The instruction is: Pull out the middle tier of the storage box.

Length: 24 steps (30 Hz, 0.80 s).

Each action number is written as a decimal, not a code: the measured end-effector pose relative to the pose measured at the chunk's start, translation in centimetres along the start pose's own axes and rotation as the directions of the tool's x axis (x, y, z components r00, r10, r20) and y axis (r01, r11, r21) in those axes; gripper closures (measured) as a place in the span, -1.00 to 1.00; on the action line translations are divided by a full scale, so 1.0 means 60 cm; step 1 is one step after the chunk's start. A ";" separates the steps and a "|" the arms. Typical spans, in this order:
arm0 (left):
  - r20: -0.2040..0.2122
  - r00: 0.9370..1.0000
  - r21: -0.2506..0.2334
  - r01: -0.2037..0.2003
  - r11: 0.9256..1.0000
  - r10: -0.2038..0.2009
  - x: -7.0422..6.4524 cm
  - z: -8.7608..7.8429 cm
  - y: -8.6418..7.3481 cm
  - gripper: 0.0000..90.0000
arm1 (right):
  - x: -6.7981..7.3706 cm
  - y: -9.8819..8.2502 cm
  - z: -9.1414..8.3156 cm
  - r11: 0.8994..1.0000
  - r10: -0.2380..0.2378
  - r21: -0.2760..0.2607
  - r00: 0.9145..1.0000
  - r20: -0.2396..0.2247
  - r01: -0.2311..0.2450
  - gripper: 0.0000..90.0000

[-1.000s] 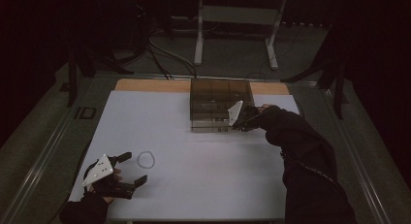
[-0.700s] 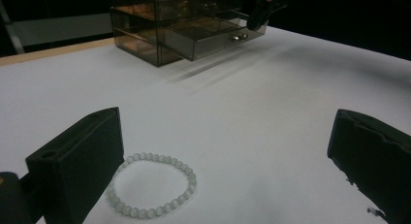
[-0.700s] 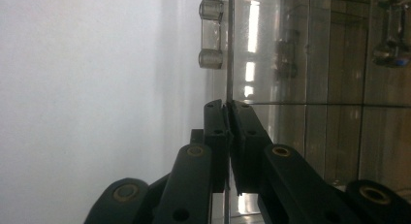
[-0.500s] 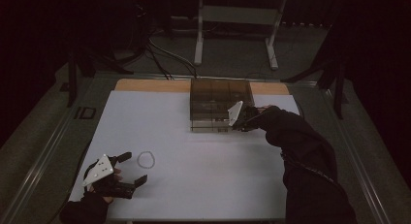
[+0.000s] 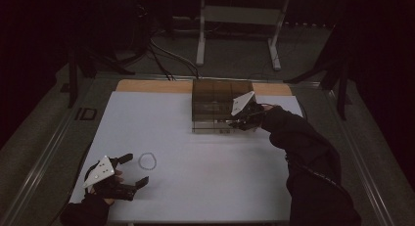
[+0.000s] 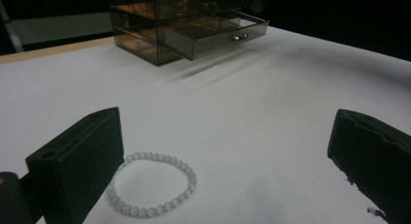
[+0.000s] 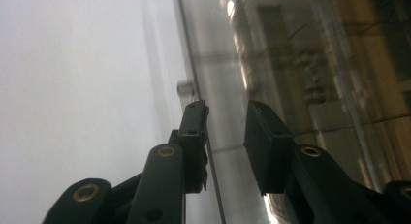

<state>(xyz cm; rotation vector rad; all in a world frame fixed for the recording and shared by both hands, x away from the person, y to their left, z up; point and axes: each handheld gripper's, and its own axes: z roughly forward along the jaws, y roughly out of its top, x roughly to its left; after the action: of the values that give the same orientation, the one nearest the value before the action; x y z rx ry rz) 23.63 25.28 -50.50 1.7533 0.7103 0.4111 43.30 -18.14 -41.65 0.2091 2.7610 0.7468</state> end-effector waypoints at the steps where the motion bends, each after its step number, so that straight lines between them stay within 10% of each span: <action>1: 0.000 1.000 0.002 0.000 1.000 0.000 0.000 0.000 0.000 -0.98 | -0.001 0.000 -0.003 0.999 0.034 -0.019 0.999 0.004 -0.034 0.46; 4: 0.000 1.000 0.000 0.001 1.000 -0.001 0.000 0.000 0.000 -0.98 | -0.001 -0.003 -0.011 0.991 0.116 -0.064 0.993 0.027 -0.114 0.34; 7: -0.001 1.000 0.001 -0.002 1.000 0.002 0.000 0.000 0.000 -0.98 | -0.005 -0.008 -0.016 0.966 0.239 -0.112 0.969 0.061 -0.231 0.07; 12: 0.000 1.000 0.001 0.000 1.000 0.000 0.000 0.001 0.000 -0.98 | -0.006 -0.026 -0.023 0.909 0.388 -0.201 0.918 0.078 -0.366 -0.74; 19: 0.000 1.000 0.003 0.003 1.000 -0.003 0.000 0.002 0.000 -0.98 | 0.006 -0.048 -0.030 0.823 0.535 -0.295 0.836 0.120 -0.485 -0.97; 24: 0.000 1.000 0.004 0.004 1.000 -0.004 0.001 0.002 0.000 -0.98 | 0.032 -0.059 -0.036 0.820 0.531 -0.342 0.834 0.152 -0.459 -0.97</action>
<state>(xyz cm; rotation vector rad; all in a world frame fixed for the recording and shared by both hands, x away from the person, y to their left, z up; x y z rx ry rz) 23.71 25.23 -50.56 1.7554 0.7149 0.4076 40.58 -21.79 -42.11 0.9257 2.3327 1.1586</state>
